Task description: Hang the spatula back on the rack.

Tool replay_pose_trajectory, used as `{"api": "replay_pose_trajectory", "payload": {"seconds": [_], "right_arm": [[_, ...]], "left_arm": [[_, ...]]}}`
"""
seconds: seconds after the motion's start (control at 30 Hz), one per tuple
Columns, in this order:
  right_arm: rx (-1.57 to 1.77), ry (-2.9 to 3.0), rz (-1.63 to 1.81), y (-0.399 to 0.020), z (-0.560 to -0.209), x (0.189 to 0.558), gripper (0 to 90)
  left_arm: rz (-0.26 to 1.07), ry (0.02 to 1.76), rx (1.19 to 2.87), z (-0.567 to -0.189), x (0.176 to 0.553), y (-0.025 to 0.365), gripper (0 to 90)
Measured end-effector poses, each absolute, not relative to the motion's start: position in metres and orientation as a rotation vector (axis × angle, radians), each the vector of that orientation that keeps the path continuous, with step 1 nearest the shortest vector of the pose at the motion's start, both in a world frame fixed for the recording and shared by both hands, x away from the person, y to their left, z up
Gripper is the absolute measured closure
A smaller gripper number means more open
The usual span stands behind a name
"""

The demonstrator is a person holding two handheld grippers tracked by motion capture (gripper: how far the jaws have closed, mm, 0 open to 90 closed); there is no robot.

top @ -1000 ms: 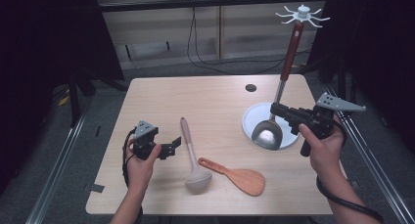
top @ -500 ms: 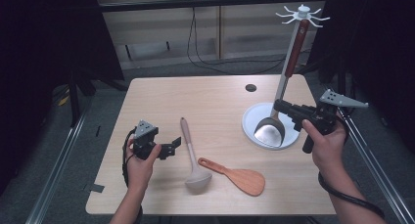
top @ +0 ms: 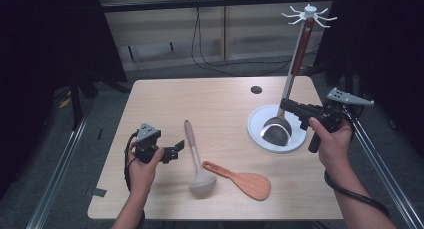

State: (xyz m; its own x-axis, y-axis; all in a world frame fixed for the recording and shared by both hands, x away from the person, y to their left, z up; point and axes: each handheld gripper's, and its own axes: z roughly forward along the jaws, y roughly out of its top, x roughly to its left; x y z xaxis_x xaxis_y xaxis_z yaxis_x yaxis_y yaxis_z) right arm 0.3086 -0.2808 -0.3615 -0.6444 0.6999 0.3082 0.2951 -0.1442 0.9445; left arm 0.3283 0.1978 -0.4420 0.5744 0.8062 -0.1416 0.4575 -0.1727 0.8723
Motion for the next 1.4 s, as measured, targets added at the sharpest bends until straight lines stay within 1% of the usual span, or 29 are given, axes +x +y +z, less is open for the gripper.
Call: {"api": "replay_pose_trajectory", "payload": {"seconds": [0.33, 0.47, 0.57, 1.0, 1.17, 1.3, 1.4], "right_arm": [[1.149, 1.737, 1.816, -0.285, -0.369, 0.311, 81.1], [1.136, 1.727, 1.768, -0.288, -0.367, 0.313, 78.2], [1.118, 1.726, 1.760, -0.287, -0.365, 0.313, 77.7], [1.051, 1.629, 1.746, -0.288, -0.356, 0.307, 66.9], [1.029, 1.530, 1.787, -0.293, -0.349, 0.303, 69.9], [0.997, 1.420, 1.772, -0.293, -0.338, 0.301, 76.2], [0.990, 1.344, 1.771, -0.293, -0.329, 0.301, 83.5]], "left_arm": [[0.442, 1.034, 1.811, -0.441, 0.327, 0.198, 1.2], [0.445, 1.032, 1.813, -0.441, 0.328, 0.199, 1.2], [0.441, 1.033, 1.812, -0.441, 0.328, 0.198, 1.2], [0.432, 1.034, 1.817, -0.442, 0.328, 0.199, 1.2], [0.432, 1.038, 1.822, -0.443, 0.328, 0.199, 1.2], [0.434, 1.051, 1.816, -0.446, 0.329, 0.199, 1.2], [0.434, 1.047, 1.822, -0.446, 0.329, 0.200, 1.2]]}}
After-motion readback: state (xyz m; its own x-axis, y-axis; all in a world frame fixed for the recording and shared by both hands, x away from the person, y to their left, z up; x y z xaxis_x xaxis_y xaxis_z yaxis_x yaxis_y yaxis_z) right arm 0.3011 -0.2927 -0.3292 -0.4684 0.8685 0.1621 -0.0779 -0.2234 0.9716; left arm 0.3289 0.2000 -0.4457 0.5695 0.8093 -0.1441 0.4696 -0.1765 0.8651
